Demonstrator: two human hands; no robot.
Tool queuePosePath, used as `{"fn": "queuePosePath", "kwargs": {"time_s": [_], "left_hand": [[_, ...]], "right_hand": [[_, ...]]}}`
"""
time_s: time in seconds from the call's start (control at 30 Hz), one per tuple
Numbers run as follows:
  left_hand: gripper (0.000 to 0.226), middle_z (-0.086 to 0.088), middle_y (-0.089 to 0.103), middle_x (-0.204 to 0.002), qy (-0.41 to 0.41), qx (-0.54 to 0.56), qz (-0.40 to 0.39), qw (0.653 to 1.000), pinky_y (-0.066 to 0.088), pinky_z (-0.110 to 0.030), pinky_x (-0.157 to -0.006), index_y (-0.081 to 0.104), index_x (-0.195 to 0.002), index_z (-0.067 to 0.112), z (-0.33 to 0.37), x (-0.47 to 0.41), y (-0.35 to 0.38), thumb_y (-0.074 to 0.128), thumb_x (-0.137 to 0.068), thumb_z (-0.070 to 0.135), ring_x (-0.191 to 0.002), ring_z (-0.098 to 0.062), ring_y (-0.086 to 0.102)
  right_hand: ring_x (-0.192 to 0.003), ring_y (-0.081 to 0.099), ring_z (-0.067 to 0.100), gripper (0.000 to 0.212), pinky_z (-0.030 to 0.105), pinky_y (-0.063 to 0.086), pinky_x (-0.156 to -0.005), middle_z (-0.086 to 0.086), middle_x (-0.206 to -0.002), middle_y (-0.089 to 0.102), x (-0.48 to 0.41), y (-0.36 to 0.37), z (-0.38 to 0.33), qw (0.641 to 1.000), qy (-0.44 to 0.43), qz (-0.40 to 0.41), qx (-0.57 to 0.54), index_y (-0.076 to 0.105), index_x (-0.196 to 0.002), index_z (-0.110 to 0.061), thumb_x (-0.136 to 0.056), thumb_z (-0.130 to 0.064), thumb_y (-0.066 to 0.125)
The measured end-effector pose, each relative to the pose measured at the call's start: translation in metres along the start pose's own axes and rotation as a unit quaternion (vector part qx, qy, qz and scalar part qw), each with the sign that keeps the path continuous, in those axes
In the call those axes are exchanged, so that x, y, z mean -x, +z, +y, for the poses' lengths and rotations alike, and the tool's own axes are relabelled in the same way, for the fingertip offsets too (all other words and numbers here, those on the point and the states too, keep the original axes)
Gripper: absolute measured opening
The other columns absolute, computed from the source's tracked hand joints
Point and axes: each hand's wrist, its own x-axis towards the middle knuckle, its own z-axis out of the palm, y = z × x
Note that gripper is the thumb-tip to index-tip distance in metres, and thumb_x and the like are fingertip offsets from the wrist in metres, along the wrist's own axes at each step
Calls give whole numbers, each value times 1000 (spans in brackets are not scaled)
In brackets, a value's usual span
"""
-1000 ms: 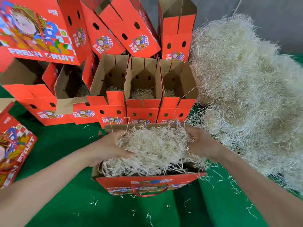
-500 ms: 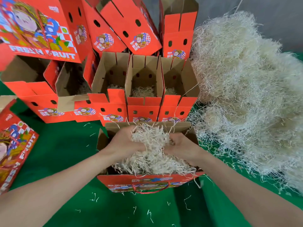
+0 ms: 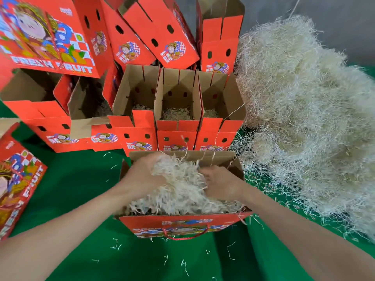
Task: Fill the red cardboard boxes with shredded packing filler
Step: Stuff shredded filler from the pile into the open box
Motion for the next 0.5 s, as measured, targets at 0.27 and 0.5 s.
{"fn": "queuePosePath", "kwargs": {"time_s": [0.27, 0.5], "left_hand": [[68, 19, 45, -129, -15, 9, -23, 1000, 27, -6, -92, 42, -134, 27, -1, 6, -6, 67, -76, 1, -126, -4, 36], [54, 3, 55, -129, -92, 206, -212, 951, 45, -13, -87, 50, -127, 22, 8, 2, -3, 60, -81, -3, -108, -5, 55]], "right_hand": [[-112, 48, 11, 87, 33, 36, -101, 2, -123, 45, 8, -24, 2, 988, -9, 7, -157, 19, -142, -25, -73, -19, 72], [-57, 54, 0, 45, 21, 53, -58, -11, -75, 60, -1, -2, -11, 978, -26, 15, -206, 46, -127, -20, -87, -5, 58]]}}
